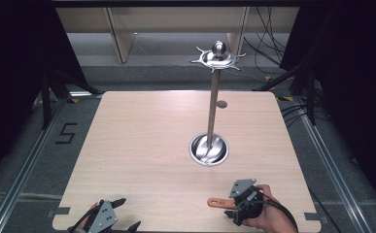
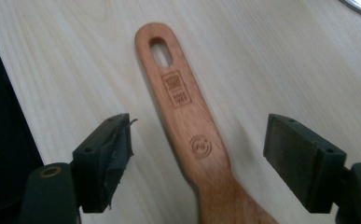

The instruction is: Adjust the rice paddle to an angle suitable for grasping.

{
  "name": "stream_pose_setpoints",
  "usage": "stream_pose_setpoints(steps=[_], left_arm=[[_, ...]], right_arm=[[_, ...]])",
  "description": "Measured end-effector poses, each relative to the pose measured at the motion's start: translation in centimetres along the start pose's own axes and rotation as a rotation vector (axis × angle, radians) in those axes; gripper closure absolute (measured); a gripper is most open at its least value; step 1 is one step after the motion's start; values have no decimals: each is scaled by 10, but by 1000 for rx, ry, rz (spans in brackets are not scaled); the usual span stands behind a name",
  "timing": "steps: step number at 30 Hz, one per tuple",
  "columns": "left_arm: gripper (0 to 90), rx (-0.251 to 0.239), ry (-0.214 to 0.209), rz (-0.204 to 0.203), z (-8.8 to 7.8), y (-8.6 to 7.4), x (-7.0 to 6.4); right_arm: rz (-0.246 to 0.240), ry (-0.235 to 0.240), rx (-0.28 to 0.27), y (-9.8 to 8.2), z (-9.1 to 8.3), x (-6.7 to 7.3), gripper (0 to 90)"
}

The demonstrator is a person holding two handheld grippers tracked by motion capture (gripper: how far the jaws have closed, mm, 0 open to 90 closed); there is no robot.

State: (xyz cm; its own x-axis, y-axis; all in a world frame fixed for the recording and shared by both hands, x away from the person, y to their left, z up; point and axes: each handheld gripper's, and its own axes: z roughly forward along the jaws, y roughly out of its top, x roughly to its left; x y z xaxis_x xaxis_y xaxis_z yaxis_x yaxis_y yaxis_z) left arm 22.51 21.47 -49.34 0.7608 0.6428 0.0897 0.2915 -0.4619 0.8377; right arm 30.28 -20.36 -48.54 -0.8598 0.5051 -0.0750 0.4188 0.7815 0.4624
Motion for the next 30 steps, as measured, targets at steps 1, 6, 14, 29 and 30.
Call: stream_pose_setpoints(steps=[1,6,14,29,30], left_arm=[[173,-4,2,-2,0,0,0],[173,-4,-4,-14,0,0,0],[173,3,-6,-6,-1,0,0],[173,6,-8,1,-2,0,0],[173,3,-9,-2,-2,0,0]], right_arm=[[-1,20,37,6,1,-1,310],[-22,57,70,13,8,-1,384],[-47,89,113,18,7,-4,534],[-39,54,258,32,9,-29,661],[-23,47,278,32,9,-29,660]])
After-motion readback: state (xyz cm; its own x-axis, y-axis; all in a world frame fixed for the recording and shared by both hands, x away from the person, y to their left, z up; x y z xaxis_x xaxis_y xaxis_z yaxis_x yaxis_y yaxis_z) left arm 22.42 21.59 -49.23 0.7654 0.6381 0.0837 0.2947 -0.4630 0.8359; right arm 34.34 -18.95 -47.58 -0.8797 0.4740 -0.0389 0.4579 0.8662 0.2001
